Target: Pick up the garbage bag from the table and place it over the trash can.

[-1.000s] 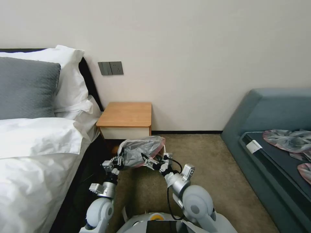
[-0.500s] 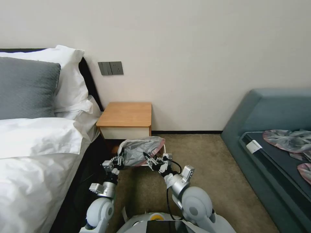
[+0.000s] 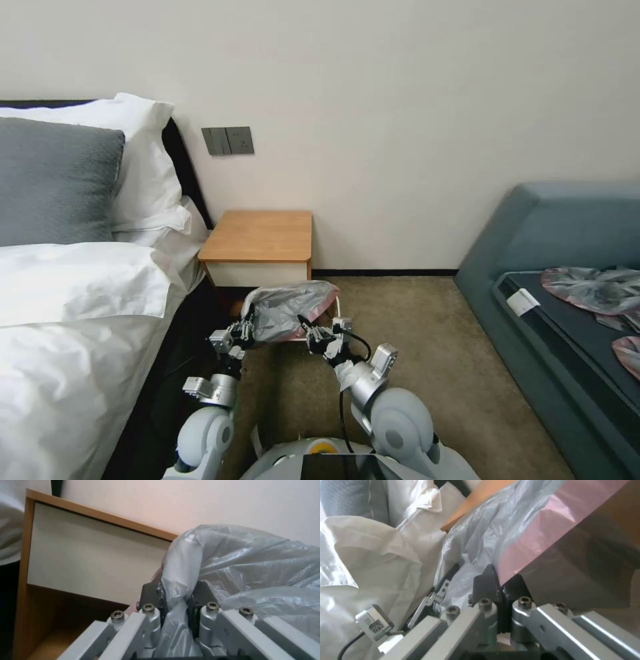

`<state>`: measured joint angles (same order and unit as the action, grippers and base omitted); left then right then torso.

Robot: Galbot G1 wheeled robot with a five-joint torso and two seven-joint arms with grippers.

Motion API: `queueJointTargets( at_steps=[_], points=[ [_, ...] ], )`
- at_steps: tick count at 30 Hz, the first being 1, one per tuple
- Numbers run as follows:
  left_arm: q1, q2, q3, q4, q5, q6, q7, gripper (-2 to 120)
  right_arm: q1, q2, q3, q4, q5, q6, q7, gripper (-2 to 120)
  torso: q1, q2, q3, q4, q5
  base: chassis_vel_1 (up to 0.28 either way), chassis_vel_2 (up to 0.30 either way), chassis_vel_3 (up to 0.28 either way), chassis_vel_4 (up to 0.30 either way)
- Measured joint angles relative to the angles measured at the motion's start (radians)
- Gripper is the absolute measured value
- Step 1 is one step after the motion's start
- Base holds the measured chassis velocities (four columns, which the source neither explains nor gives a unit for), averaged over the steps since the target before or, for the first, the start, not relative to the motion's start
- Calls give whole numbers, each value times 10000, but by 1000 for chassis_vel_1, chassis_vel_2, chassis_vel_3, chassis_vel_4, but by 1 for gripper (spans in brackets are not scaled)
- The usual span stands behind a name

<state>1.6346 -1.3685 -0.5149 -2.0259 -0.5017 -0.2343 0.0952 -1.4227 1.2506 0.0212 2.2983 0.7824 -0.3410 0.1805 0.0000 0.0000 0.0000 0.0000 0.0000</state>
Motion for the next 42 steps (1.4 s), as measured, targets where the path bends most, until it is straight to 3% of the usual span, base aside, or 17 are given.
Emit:
queueJointTargets(
  at_steps=[14,24,38,40,42],
  points=[
    [-120,-120,-156,-109,-299,295,-346,9,-965,-622,471,787,1,57,1,0,0,-1,0,-1,0,0,0,0,0],
    [-164,-192,-198,-345,-700,850,-992,9,-1911,-1012,1036,1011,-546,277,-292,0,0,0,0,0,1,0,0,0,0],
    [-83,-186,-186,-630,-1003,1099,-1164,9,-2291,-1117,1575,537,-1766,847,-1198,0,0,-1,0,0,0,0,0,0,0],
    [-87,-181,-202,-630,-1003,1099,-1188,9,-2382,-1160,1669,476,-2095,928,-1431,6,0,0,0,1,1,0,0,0,0],
    [-144,-160,-255,-574,-1004,1104,-1192,9,-2872,-1436,1952,362,-3381,1434,-2328,22,0,-1,0,0,1,0,0,0,0]
  ],
)
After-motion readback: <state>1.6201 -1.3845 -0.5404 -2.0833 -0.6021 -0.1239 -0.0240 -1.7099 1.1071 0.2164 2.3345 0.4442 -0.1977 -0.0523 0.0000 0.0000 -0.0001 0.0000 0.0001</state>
